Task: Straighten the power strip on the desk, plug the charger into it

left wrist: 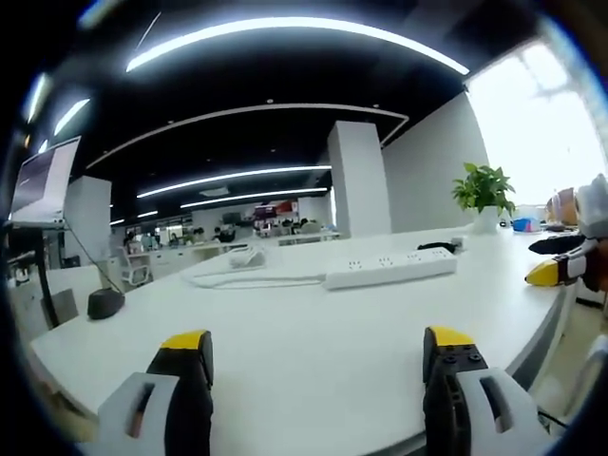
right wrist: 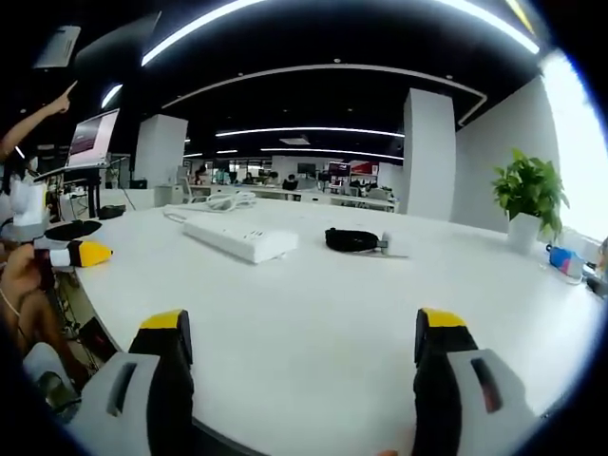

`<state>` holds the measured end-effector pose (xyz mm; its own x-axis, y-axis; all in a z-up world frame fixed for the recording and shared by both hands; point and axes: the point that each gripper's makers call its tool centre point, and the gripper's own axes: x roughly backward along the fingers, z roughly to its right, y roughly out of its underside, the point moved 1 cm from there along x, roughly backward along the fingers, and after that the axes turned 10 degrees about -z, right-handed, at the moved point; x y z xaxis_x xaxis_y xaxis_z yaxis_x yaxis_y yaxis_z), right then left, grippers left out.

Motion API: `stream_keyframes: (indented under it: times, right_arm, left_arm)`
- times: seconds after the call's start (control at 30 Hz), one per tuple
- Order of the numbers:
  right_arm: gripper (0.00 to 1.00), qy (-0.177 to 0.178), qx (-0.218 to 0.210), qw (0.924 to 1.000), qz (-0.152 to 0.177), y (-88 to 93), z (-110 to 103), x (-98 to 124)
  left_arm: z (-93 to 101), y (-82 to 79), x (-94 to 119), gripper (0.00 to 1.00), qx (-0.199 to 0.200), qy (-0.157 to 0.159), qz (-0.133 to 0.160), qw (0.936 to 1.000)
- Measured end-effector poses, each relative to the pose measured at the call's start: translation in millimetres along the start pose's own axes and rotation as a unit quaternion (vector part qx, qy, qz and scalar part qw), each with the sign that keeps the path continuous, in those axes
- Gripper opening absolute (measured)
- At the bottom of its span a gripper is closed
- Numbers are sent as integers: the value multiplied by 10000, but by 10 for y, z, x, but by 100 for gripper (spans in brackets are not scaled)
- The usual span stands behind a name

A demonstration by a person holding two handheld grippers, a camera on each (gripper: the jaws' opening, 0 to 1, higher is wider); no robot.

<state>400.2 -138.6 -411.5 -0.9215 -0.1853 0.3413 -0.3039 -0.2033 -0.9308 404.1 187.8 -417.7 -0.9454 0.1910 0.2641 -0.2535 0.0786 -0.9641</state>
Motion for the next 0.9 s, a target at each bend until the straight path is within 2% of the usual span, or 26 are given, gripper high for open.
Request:
stream_keyframes:
  times: [0.3,0.53,0.9]
  right_arm:
    - [97,-12,8,10000,10,-3,-1,3]
    - [97,-33,21,10000,21,-1,-6,5]
    - [98,-19,1,10000,-28,9,-9,9]
  left_arm:
    - [-14,-12,-3,94,13,8,3,10000]
    - [-22,-49,28,93,209,110,160,9996]
    - [-44,-43,36,92,313,258,30,9992]
